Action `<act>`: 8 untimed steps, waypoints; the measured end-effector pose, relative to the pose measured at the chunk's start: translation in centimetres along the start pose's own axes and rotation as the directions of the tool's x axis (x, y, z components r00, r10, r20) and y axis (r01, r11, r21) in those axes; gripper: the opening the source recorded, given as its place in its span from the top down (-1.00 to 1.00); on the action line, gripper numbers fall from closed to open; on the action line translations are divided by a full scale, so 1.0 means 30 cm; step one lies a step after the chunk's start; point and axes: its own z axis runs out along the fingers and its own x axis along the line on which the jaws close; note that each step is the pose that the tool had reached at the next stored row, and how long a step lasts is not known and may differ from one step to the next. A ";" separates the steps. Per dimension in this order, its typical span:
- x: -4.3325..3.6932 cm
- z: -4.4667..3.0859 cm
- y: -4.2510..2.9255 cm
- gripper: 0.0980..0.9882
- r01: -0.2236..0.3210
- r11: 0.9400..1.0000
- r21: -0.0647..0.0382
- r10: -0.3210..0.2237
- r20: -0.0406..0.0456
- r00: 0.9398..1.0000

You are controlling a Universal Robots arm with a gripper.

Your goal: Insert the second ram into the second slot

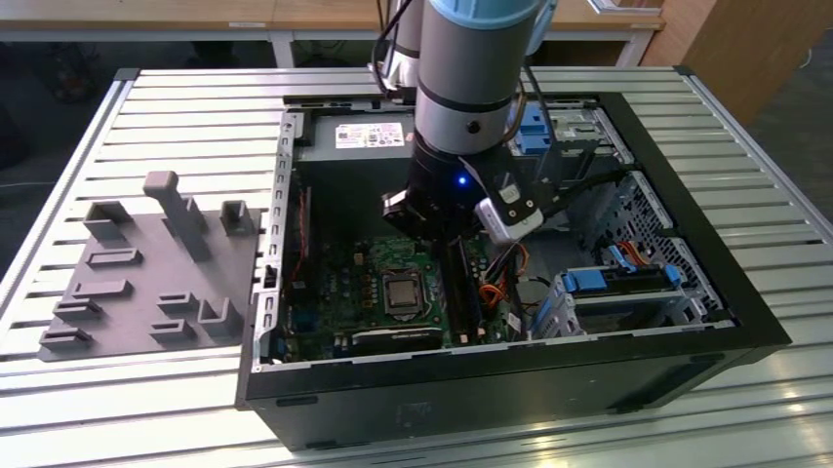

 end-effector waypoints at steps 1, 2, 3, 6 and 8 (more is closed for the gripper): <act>0.000 0.004 -0.003 0.96 0.000 1.000 0.000 0.000 0.000 1.000; 0.000 0.008 -0.006 0.96 0.000 1.000 0.000 0.000 0.000 1.000; 0.000 0.011 -0.009 0.96 0.000 1.000 0.000 0.000 0.000 1.000; 0.000 0.019 -0.010 0.96 0.000 1.000 0.000 0.000 0.000 1.000; 0.000 0.021 -0.010 0.96 0.000 1.000 0.000 0.000 0.000 1.000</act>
